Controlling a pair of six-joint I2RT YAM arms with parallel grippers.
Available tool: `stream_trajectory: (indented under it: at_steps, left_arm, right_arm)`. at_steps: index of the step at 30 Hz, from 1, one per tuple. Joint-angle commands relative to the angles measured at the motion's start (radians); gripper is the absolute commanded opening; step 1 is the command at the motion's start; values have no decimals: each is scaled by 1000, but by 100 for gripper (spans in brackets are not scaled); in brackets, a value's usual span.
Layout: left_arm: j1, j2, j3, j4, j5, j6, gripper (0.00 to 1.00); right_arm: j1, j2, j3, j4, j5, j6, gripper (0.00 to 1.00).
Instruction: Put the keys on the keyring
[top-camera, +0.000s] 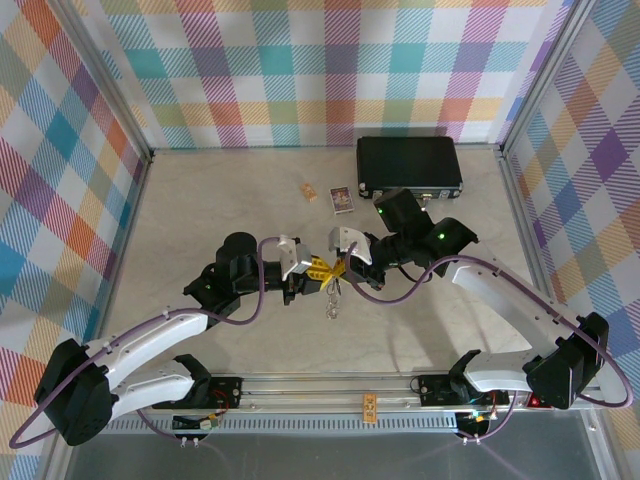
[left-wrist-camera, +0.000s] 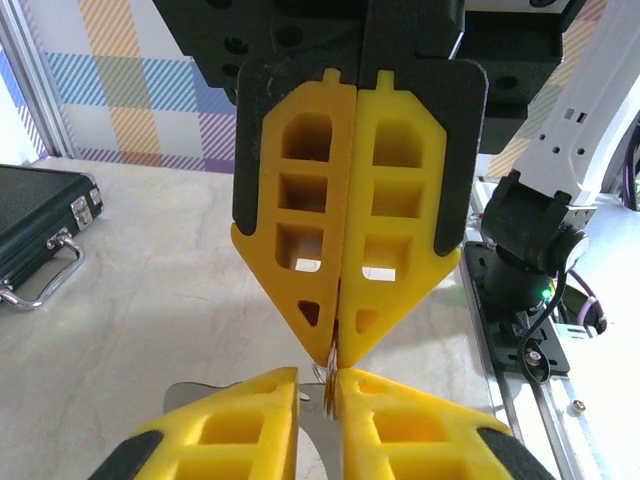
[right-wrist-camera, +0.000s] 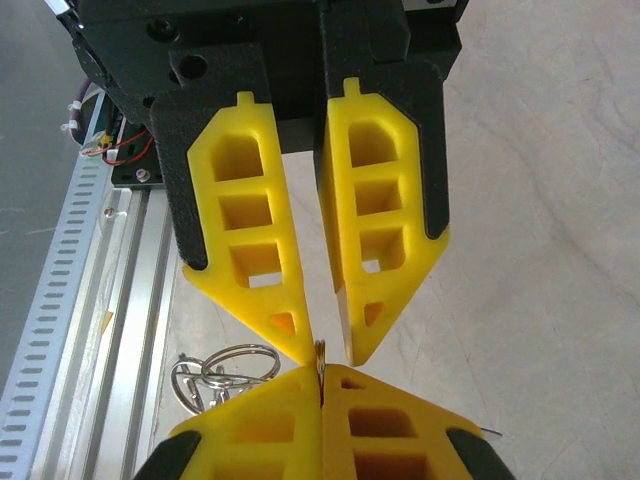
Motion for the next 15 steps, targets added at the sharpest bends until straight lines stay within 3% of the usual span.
stream_trajectory:
  at_steps: [1, 15]
  left_arm:
    - [-10, 4, 28, -6, 31, 19, 21]
    - [-10, 4, 27, -39, 12, 36, 23]
  right_arm:
    - [8, -13, 26, 18, -59, -14, 0]
    - [8, -18, 21, 24, -30, -5, 0]
